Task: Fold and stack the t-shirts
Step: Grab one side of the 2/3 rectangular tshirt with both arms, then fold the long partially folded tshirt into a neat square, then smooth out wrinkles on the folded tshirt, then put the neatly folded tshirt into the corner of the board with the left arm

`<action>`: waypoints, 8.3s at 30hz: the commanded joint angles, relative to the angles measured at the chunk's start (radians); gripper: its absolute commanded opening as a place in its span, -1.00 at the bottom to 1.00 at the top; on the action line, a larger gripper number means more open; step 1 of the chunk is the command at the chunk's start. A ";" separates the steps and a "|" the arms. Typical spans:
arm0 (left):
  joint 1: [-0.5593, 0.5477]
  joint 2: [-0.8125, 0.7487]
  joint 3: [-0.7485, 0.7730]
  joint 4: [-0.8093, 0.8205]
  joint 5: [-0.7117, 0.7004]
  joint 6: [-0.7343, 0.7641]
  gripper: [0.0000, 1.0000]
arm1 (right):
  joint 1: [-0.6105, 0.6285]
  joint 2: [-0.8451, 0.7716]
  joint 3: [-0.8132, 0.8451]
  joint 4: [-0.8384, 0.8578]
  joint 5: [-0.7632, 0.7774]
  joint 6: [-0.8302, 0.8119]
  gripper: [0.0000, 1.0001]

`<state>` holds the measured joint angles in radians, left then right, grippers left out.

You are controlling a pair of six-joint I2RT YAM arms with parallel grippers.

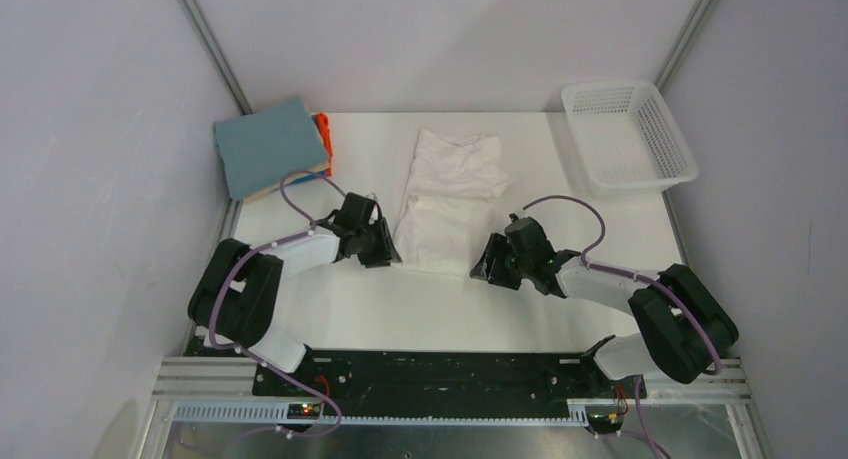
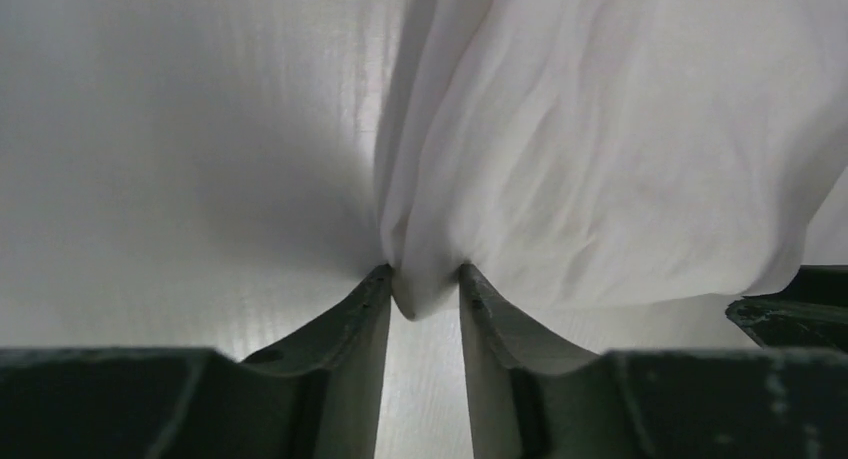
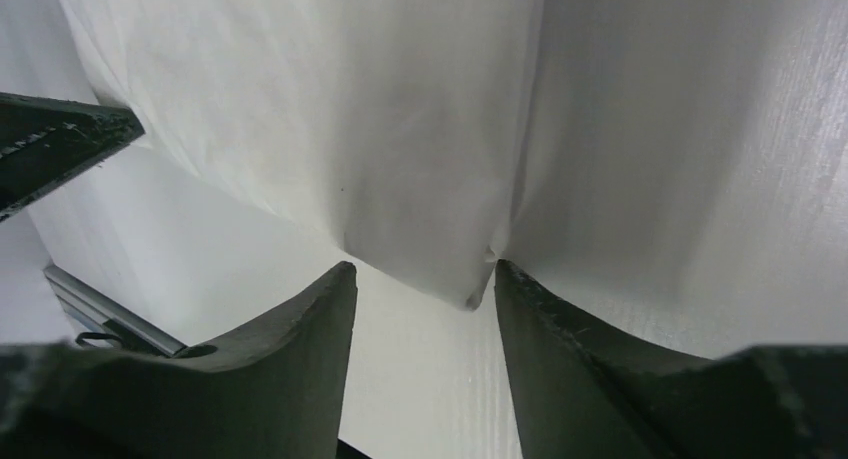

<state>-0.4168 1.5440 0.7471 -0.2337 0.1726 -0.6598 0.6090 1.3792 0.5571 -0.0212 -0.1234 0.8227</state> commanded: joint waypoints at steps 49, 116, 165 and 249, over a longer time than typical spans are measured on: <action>-0.291 -0.924 -0.021 -0.330 -0.410 -0.112 -1.00 | -0.072 -0.711 0.081 -0.652 -0.455 -0.135 -1.00; 0.005 0.471 0.822 -0.119 0.167 0.099 0.99 | -0.342 0.320 0.378 0.357 -0.538 -0.038 0.99; -0.103 0.189 0.150 0.068 0.066 -0.078 0.99 | -0.215 0.279 0.049 0.308 -0.295 0.000 0.99; -0.049 0.439 0.931 -0.357 -0.941 0.474 -1.00 | -0.422 -0.568 -0.109 -0.188 0.004 -0.258 0.99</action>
<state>-0.5060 1.9598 1.5848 -0.6285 -0.6930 -0.2726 0.1841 0.8051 0.4042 -0.2276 -0.1425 0.5896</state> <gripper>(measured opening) 0.039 0.993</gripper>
